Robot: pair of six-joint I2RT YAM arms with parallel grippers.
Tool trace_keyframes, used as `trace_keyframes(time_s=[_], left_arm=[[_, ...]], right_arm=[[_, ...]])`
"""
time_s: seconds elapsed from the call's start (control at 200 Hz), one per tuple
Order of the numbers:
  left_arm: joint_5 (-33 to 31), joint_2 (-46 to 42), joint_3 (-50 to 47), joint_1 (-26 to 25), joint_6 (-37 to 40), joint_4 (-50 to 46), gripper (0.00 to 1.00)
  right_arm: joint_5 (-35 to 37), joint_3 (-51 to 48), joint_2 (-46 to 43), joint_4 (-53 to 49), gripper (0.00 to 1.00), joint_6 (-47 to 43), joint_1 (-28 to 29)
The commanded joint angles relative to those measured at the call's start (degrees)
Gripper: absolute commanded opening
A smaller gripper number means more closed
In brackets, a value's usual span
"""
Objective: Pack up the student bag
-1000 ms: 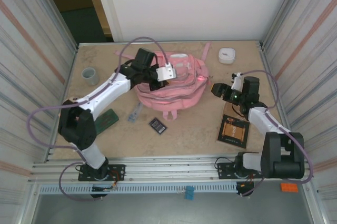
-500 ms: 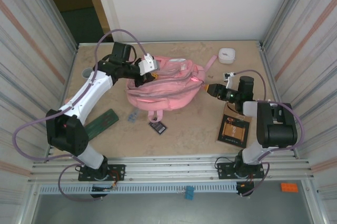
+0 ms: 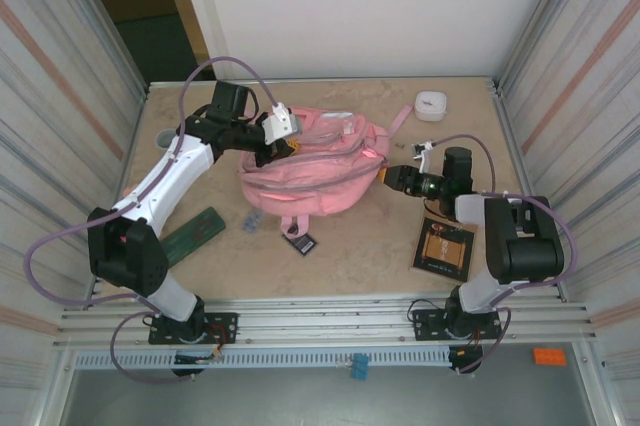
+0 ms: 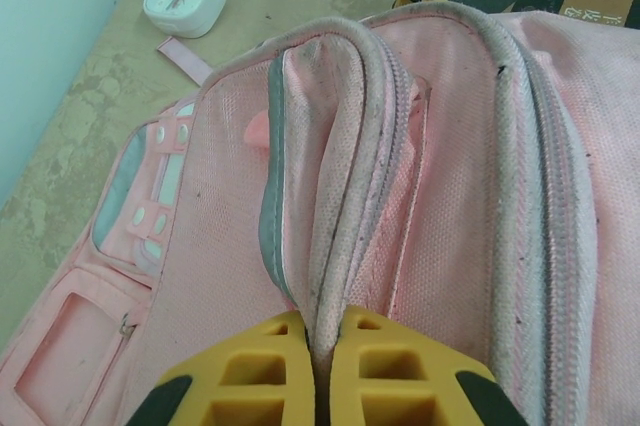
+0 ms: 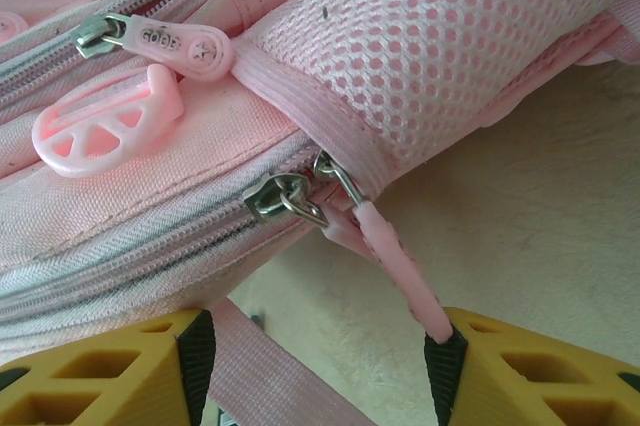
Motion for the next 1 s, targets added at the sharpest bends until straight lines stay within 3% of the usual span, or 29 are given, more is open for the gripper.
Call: trace_keyframes(time_s=[0.0,0.266,0.411,0.521,0.591,0.687,0.832,0.992], left_arm=[[5.24,-2.71,0.55,0.61,-1.46,5.23,0.00],[6.88,-2.74,-0.27,0.61,-2.73,6.69,0.00],[6.31,-2.73,-0.52,0.63,-2.73,6.89,0.00],[4.92,-2.97,-1.08,0.68,-2.25,6.78,0.00],[4.30,-3.17,-1.23,0.80,-2.01,6.61,0.00],[4.15,-3.35,-1.57,1.06,-1.98,6.74,0.00],[4.44,-3.53,-1.58,1.30,-2.79,7.39,0.00],[5.91,-3.31,-1.25,1.42,-5.16,8.36,0.00]], right_arm=[[0.69,1.21,0.24,2.98,0.58,2.53,0.21],[-0.03,5.13,2.66,4.83,0.54,3.95,0.35],[0.09,4.71,1.68,3.80,0.29,3.60,-0.66],[2.97,4.69,0.76,-2.14,0.21,1.82,-2.84],[4.17,5.02,0.87,-6.36,0.22,1.01,-5.12],[5.95,5.27,0.96,-11.01,0.43,-0.07,-7.59],[5.03,2.08,-2.69,-10.10,0.48,-1.09,-7.96],[3.74,-2.53,-7.65,-7.55,0.49,-0.93,-3.68]])
